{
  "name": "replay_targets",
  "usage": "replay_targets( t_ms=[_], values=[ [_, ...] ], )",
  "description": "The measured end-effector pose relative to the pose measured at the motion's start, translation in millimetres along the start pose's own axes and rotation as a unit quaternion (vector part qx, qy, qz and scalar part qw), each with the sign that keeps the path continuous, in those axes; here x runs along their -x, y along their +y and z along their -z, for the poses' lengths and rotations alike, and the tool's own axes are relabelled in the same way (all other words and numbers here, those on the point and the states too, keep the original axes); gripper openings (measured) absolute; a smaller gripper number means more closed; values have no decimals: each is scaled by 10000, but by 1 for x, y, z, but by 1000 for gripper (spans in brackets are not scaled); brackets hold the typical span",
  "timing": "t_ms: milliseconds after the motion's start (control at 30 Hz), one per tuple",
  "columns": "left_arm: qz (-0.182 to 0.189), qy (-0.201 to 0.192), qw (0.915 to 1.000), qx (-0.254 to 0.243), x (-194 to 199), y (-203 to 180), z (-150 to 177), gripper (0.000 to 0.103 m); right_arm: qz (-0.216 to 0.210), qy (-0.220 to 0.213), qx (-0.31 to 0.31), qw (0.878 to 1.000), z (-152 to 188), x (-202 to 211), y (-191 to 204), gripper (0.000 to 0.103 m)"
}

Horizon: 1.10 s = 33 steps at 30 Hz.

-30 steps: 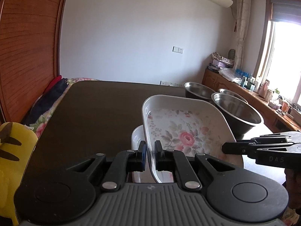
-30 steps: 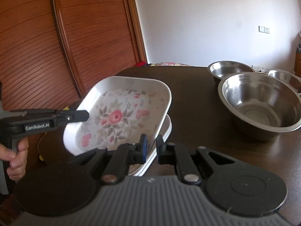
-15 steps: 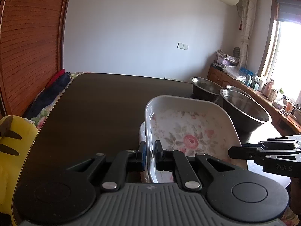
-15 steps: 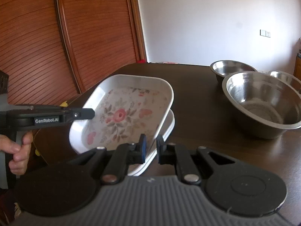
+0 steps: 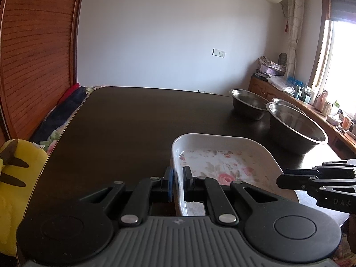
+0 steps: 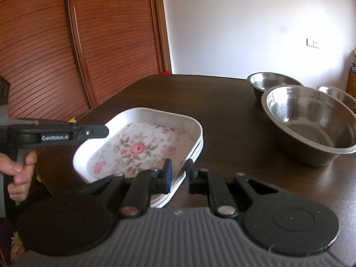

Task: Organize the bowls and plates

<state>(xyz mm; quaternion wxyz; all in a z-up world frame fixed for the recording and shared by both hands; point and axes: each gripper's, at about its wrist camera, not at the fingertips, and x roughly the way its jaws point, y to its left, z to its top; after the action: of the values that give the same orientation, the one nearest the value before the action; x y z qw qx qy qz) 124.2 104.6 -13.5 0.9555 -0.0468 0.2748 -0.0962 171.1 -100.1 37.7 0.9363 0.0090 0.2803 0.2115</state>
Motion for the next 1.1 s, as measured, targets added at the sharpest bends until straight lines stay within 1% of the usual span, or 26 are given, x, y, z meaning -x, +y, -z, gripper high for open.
replay_targets(
  t_ms=[133,300,367,400,433,467,533,633,700,833,900,1000,1100],
  values=[
    [26,5,10000,17,1,2,0,37,14,-29,43,10000,1,1,2,16],
    [23,-94,9999,-67,10,-2,-4,37,92,-203,132,9997,-1,9,2,17],
    [8,-170,9998,-123,15,-5,-6,41,49,-253,120,9996,-2,14,1,17],
    [-6,-227,9996,-182,18,-8,-7,45,50,-282,114,9995,-2,16,0,17],
    [-21,-292,9993,-236,21,-11,-9,54,72,-334,122,9993,-3,19,0,17],
    [-33,-351,9990,-273,24,-14,-10,59,84,-389,144,9991,-3,22,0,17],
    [-30,-476,9982,-358,30,-23,-11,73,108,-497,159,9986,-3,29,-1,17],
    [71,-643,9971,-396,37,-36,-11,83,146,-644,135,9977,-1,39,-6,17],
    [153,-707,9964,-450,40,-47,-11,84,188,-720,131,9971,1,47,-12,17],
    [349,-790,9945,-590,42,-71,-11,97,391,-848,209,9954,6,63,-23,17],
    [404,-828,9934,-683,39,-83,-11,98,488,-916,179,9944,7,71,-32,17],
    [569,-794,9927,-701,34,-100,-8,103,620,-1005,152,9929,10,82,-44,17],
    [690,-734,9919,-776,26,-115,-5,103,782,-1116,135,9906,13,93,-56,17]
  ],
)
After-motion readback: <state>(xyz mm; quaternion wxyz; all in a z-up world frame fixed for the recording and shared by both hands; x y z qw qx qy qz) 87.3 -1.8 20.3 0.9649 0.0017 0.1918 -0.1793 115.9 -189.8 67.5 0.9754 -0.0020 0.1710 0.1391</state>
